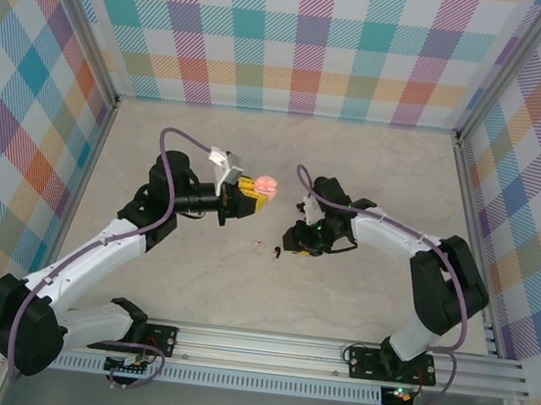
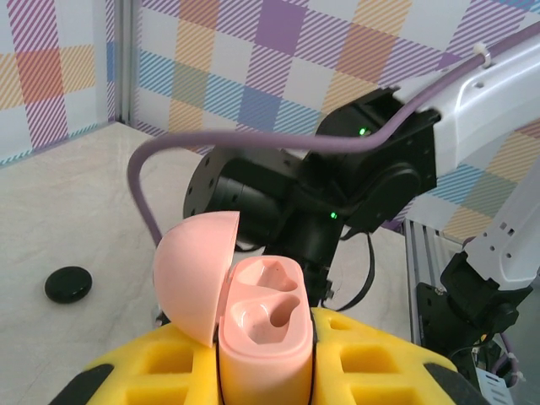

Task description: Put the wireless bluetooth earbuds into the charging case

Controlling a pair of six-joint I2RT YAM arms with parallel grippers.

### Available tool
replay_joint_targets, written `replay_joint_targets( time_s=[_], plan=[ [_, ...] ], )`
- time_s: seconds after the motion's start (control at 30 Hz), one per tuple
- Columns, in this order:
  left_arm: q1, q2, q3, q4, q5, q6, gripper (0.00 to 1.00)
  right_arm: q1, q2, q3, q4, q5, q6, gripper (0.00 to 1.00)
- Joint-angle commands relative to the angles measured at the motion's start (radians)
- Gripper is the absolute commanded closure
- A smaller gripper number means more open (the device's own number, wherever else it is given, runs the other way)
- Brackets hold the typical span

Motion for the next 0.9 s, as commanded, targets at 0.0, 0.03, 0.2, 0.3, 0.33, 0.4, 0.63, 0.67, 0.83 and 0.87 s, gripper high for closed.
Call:
replay_joint_targets(
  time_s=[0.0,0.03,0.2,0.3,0.33,0.4,0.63,0.67,0.83,0.87],
  plan=[
    [0.014,-0.028,-0.017,0.003,-0.013,-0.011,0.82,0.04,0.045,0.045,0.031,0.017,0.068,0.66],
    [0.015,-0.029,-0.017,0.004,-0.014,-0.011,0.82,0.05,0.058,0.052,0.032,0.025,0.078,0.67],
    [0.014,-0.027,-0.02,0.013,-0.014,-0.016,0.82,0.094,0.101,0.082,0.028,0.079,0.118,0.68],
    [0.015,-0.027,-0.022,0.014,-0.013,-0.017,0.82,0.111,0.122,0.102,0.013,0.115,0.128,0.68],
    [0.014,-0.028,-0.023,0.015,-0.013,-0.017,0.82,0.117,0.129,0.11,0.003,0.132,0.131,0.68],
    [0.014,-0.027,-0.023,0.015,-0.013,-0.018,0.82,0.128,0.147,0.137,-0.031,0.168,0.13,0.69],
    [0.015,-0.033,-0.025,0.016,-0.015,-0.017,0.82,0.15,0.182,0.201,-0.089,0.242,0.129,0.7],
    [0.014,-0.034,-0.025,0.016,-0.016,-0.017,0.82,0.153,0.186,0.207,-0.094,0.247,0.128,0.7],
    [0.014,-0.037,-0.027,0.013,-0.019,-0.016,0.82,0.163,0.215,0.233,-0.116,0.255,0.121,0.7],
    [0.014,-0.037,-0.026,0.012,-0.019,-0.015,0.82,0.165,0.221,0.237,-0.118,0.252,0.12,0.7]
  ],
)
